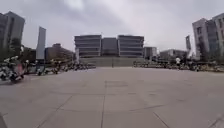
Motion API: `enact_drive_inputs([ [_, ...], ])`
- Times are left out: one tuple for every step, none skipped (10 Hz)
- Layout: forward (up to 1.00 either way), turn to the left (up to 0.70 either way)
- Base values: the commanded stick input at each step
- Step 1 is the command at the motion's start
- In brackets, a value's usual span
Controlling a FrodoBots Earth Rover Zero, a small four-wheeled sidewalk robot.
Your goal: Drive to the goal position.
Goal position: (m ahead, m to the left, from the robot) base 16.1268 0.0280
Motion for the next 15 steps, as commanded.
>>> enact_drive_inputs([
  [0.70, 0.01],
  [0.70, 0.01],
  [0.70, 0.01],
  [0.70, 0.01],
  [0.70, 0.01],
  [0.70, 0.01],
  [0.70, 0.01],
  [0.70, 0.01],
  [0.70, 0.01],
  [0.70, 0.01],
  [0.70, 0.01],
  [0.70, 0.01],
  [0.70, 0.01],
  [0.70, 0.01],
  [0.70, 0.01],
])
